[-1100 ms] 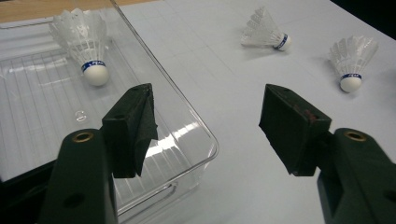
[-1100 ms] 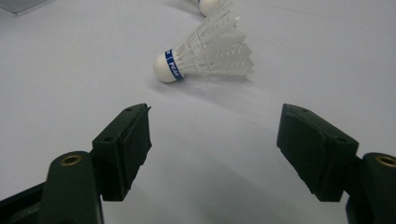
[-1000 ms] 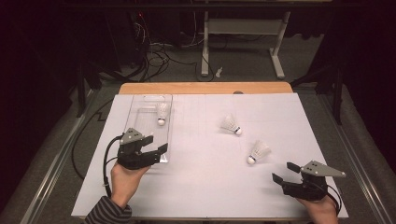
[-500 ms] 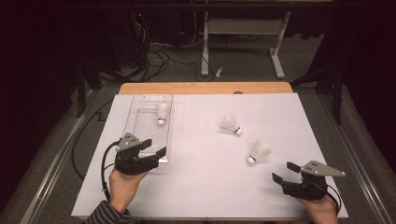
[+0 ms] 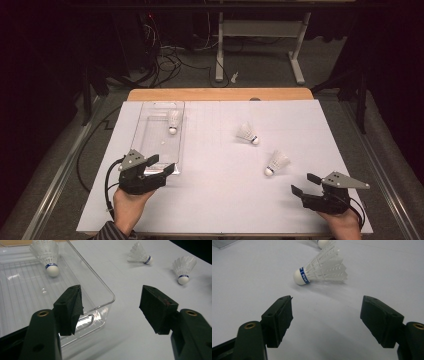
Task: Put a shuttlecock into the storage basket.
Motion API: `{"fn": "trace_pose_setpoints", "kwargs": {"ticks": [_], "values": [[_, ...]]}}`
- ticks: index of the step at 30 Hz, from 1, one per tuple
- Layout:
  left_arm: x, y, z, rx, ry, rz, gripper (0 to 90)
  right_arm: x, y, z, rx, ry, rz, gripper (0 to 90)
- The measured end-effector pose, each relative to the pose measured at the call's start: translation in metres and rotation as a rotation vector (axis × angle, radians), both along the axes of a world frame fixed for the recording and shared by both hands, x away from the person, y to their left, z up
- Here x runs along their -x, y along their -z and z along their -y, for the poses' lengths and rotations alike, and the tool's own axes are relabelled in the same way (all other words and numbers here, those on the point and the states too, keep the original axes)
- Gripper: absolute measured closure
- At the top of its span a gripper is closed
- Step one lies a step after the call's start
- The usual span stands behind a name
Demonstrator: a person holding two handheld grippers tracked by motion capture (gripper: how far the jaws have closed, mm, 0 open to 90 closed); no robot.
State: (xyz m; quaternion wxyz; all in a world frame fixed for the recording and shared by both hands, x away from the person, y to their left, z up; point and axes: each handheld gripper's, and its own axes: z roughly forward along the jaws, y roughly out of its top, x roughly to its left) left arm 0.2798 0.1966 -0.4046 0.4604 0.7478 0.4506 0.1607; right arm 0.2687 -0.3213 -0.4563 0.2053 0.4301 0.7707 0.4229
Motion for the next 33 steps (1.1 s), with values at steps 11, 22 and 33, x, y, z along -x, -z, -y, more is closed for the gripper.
{"fn": "trace_pose_setpoints", "kwargs": {"ticks": [11,22,33], "values": [[0.007,0.008,-0.003,0.019,-0.001,0.000,35.1,0.000,0.000,0.000,0.000,0.003,0.000,26.4],[0.013,0.013,-0.006,0.021,-0.001,-0.007,34.9,0.000,-0.001,0.001,-0.001,0.002,0.004,26.4],[0.014,0.015,0.005,0.021,0.037,-0.015,34.6,0.001,-0.001,0.001,0.000,-0.001,0.010,26.4]]}}
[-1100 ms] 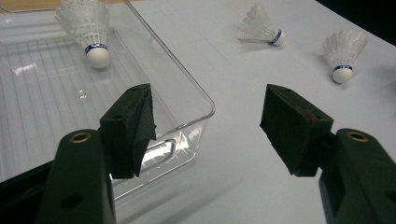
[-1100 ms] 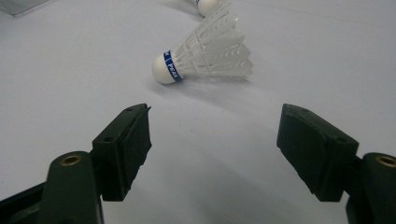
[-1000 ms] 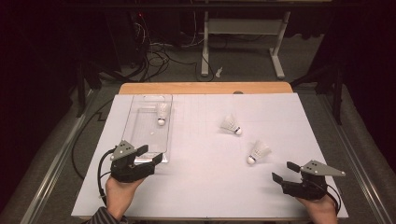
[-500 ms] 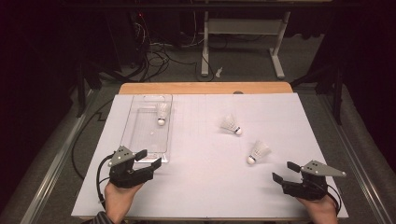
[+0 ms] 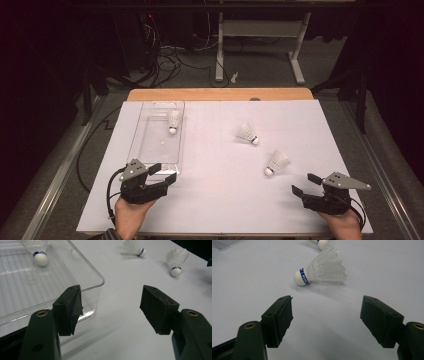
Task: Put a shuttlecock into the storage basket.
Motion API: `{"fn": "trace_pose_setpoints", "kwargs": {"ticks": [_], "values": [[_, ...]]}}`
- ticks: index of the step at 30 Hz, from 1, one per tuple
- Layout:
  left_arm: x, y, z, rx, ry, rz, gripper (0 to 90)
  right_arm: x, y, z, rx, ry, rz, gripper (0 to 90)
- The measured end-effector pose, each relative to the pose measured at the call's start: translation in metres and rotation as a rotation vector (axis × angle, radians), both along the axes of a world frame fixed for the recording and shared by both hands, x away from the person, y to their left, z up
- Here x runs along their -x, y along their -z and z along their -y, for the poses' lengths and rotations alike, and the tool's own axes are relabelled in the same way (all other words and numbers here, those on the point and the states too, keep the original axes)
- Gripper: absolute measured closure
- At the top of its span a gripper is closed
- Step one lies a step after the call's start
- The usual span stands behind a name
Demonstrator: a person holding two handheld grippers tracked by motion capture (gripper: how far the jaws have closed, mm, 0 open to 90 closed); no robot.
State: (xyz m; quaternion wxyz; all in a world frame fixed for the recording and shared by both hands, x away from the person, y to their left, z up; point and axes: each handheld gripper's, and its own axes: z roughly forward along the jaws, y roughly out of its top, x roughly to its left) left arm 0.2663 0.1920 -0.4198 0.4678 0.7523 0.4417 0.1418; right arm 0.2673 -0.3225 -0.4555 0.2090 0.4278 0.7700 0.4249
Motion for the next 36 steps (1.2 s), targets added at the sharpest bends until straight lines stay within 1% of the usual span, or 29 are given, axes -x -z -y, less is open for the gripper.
{"fn": "trace_pose_setpoints", "kwargs": {"ticks": [10,15,21,26,36], "values": [[-0.001,0.000,0.010,0.002,0.029,0.000,34.5,0.002,0.000,0.000,0.001,0.000,0.003,26.5],[-0.002,-0.002,0.015,0.004,0.040,0.007,34.5,0.001,0.000,-0.001,0.003,-0.003,0.003,26.5],[-0.006,-0.004,0.022,0.006,0.065,0.007,34.5,0.001,0.000,0.000,0.001,-0.001,0.001,26.5],[-0.008,-0.004,0.026,0.010,0.071,0.003,34.5,0.001,0.000,0.000,0.001,-0.001,0.002,26.5],[-0.012,-0.006,0.031,0.019,0.077,0.010,34.5,0.001,0.000,0.000,-0.002,0.000,0.001,26.5]]}}
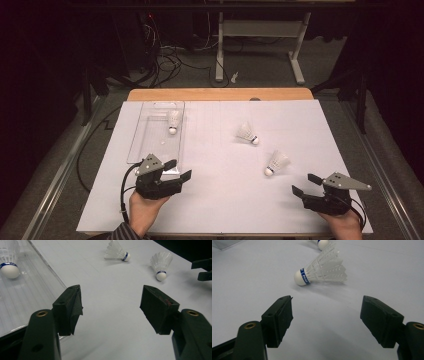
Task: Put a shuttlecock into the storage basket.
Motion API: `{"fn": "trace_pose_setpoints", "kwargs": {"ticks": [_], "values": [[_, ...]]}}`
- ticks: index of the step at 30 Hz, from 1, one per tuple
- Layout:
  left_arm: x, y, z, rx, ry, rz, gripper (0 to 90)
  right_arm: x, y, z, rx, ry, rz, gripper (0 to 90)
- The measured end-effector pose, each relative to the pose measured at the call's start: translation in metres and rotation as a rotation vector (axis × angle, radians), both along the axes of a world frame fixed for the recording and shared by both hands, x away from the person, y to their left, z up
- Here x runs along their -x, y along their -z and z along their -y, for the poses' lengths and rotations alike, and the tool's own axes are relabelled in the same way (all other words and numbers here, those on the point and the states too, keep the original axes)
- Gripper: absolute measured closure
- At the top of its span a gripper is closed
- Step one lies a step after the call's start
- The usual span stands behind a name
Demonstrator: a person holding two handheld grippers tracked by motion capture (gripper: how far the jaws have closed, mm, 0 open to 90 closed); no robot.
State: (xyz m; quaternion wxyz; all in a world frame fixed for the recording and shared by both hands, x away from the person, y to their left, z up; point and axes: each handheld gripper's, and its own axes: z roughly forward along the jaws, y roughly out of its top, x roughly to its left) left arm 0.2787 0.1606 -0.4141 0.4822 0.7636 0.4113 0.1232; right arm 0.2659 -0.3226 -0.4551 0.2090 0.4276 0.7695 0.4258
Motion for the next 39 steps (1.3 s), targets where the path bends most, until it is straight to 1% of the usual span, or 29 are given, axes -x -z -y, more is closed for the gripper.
{"fn": "trace_pose_setpoints", "kwargs": {"ticks": [19,39], "values": [[-0.008,-0.001,0.013,-0.002,0.024,0.001,34.6,0.000,0.000,0.000,-0.001,0.000,0.001,26.4],[-0.016,-0.005,0.029,0.006,0.050,0.011,34.8,0.000,0.000,0.000,-0.003,0.001,0.001,26.5]]}}
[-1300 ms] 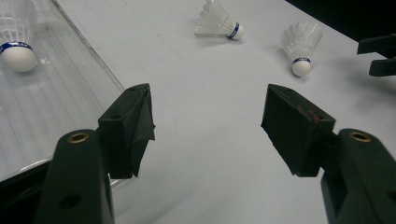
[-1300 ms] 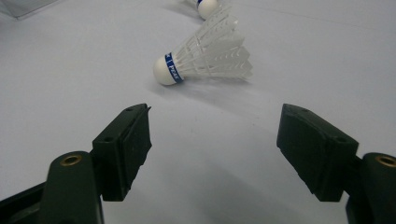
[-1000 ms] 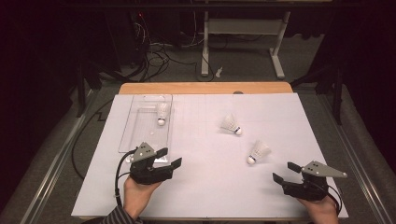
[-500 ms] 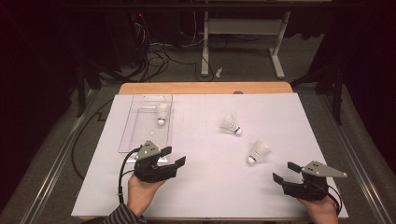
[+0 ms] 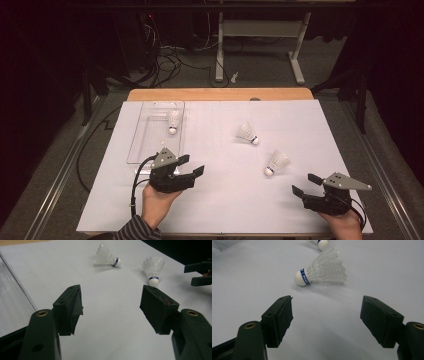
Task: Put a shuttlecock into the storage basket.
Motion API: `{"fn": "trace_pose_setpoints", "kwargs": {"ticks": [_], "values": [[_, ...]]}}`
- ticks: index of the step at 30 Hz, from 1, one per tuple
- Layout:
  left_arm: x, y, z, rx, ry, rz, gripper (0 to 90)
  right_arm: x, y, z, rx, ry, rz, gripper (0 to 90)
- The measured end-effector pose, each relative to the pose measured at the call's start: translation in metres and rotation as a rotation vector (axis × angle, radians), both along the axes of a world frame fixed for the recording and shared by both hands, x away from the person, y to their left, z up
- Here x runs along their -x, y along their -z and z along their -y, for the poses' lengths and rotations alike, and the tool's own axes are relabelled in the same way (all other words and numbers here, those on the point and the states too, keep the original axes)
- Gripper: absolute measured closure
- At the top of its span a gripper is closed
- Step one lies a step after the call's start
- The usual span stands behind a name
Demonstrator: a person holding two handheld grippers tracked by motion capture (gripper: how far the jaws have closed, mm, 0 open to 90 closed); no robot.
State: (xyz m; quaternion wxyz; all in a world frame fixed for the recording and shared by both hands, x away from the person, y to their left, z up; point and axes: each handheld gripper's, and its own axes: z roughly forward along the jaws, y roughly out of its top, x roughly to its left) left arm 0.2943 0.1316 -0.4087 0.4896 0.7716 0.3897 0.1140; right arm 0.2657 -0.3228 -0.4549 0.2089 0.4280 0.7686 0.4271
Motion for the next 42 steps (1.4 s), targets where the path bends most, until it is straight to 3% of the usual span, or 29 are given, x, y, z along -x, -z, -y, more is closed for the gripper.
{"fn": "trace_pose_setpoints", "kwargs": {"ticks": [42], "values": [[-0.023,-0.005,0.036,0.008,0.043,0.014,35.9,0.000,0.000,0.000,-0.001,0.000,0.002,26.4]]}}
